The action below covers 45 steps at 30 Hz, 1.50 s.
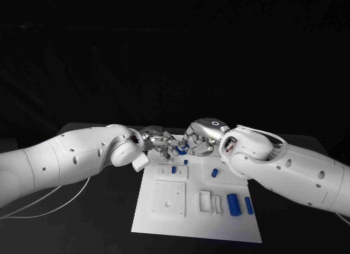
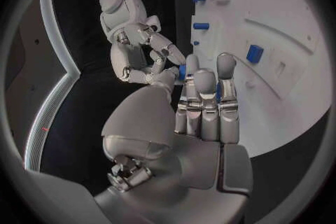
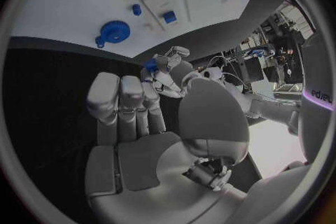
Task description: Assemble the parts on the task board
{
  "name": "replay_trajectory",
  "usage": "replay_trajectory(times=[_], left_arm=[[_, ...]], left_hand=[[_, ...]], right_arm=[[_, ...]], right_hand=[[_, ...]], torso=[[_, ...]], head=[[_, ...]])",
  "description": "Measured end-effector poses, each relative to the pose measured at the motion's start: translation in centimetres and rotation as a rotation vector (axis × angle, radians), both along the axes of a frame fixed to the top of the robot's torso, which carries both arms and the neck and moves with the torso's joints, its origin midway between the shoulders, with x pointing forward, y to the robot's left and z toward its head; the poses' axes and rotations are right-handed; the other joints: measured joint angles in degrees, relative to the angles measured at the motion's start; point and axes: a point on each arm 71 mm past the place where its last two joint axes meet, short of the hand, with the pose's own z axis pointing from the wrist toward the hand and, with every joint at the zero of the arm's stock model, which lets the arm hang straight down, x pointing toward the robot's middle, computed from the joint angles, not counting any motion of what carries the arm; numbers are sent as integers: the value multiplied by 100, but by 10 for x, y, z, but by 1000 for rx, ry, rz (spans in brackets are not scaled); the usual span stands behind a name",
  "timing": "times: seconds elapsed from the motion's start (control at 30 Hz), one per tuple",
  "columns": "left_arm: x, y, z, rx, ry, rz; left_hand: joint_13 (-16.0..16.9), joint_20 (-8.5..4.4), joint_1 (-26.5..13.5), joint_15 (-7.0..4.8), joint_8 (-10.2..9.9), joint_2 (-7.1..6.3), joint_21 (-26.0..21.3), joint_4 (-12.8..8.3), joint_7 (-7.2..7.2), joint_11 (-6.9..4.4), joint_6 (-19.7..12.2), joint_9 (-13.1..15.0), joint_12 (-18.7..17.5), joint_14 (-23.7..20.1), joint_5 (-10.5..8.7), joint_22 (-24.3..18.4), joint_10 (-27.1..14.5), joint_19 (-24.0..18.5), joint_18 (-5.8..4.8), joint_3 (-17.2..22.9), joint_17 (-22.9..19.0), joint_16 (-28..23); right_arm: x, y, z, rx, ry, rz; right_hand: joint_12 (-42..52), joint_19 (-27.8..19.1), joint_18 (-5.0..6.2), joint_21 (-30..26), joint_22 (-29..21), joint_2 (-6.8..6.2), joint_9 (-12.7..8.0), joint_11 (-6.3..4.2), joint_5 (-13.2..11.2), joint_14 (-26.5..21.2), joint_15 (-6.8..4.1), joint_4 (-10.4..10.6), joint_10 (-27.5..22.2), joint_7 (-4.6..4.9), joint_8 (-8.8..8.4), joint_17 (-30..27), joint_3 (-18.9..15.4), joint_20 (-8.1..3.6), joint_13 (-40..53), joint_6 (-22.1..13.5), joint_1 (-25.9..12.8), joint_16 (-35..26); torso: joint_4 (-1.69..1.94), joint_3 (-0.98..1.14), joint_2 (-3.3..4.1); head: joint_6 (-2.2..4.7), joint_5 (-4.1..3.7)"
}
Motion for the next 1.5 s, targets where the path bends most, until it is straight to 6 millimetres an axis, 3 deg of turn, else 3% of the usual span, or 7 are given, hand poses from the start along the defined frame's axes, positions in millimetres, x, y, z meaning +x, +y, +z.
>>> replay_trajectory(times=[0.07, 0.13, 0.33, 0.77, 1.2, 1.33, 1.5], left_arm=[[0, 0, 0, -1, 1, 0], [0, 0, 0, -1, 2, 0], [-1, 0, -1, -8, 14, 4], [-4, -1, -2, -27, 52, 16], [-5, -2, -1, -44, 61, 17], [-5, 0, -1, -39, 58, 18], [-5, 3, -1, -17, 39, 16]], left_hand=[[24, -21, -131, -22, 55, -127, 43, 34, -19, -6, -37, 40, 75, -22, 29, 0, 5, -21, 0, 324, 18, 48], [52, -52, -294, -41, 64, -230, 84, 28, -18, -7, -38, 320, 164, -42, 107, 0, 4, -52, -1, 610, 34, 67], [120, -72, -562, -77, -238, -282, 150, -124, 61, -47, 40, 1406, 399, -7, 341, -1, 6, -72, 0, 887, 70, 133], [297, -98, -705, -125, -300, -274, 250, -286, 131, -88, 111, 1785, 802, 43, 430, -2, 7, -98, 0, 898, 87, 200], [302, -112, -753, -144, -310, -360, 297, -377, 156, -108, 137, 1886, 842, 63, 472, -3, -13, -112, -1, 951, 110, 225], [302, -112, -760, -144, -330, -367, 305, -395, 156, -108, 137, 2280, 864, 63, 473, -3, -13, -112, 0, 944, 110, 248], [301, -112, -740, -144, -339, -384, 348, -396, 156, -128, 137, 2284, 864, 63, 470, -3, 7, -112, 0, 945, 109, 248]], right_arm=[[0, 0, 0, 0, 1, 1], [0, 1, 0, 1, 1, 2], [0, 1, 0, 2, 2, 2], [2, -2, -1, 2, 4, -7], [5, -6, -4, -3, 8, -21], [5, -10, -5, -4, 7, -31], [6, -15, -5, -4, 6, -44]], right_hand=[[0, 0, 0, 0, 0, 0, 0, 0, 0, 0, 0, 0, 0, 0, 0, 0, 0, 0, 0, 0, 0, 0], [0, 0, 0, 0, 0, 0, -1, 0, 0, 0, 0, 0, 0, 0, -2, 0, 0, 0, 0, 0, 0, 0], [-32, 0, 0, 0, 0, -7, -3, 0, 0, 0, 0, 0, 0, 11, 12, -3, 0, 0, -5, -12, -7, -43], [-140, 0, 0, -113, 0, -49, -3, 62, -672, -1, 1, 96, -66, 140, 39, -52, -587, 0, -155, -467, 147, -134], [-161, 0, 0, -144, 0, -49, -3, 62, -691, -1, 1, 111, -66, 144, 39, -59, -631, 0, -198, -471, 192, -138], [-161, 0, 0, -144, 0, -18, -2, 62, -691, -1, 1, 127, -66, 144, 39, -59, -647, 0, -200, -471, 221, -138], [-161, 0, -1, -144, 0, -19, -2, 62, -691, -1, 1, 127, -66, 143, 39, -59, -647, 0, -204, -471, 221, -138]], torso=[[2, 0, 0], [3, 0, 0], [2, -1, -1], [0, -2, -2], [1, -1, 1], [1, 0, 1], [3, 3, 0]], head=[[-3, -1], [-5, -1], [-15, -6], [-9, -15], [-24, -22], [-25, -21], [-25, -21]])
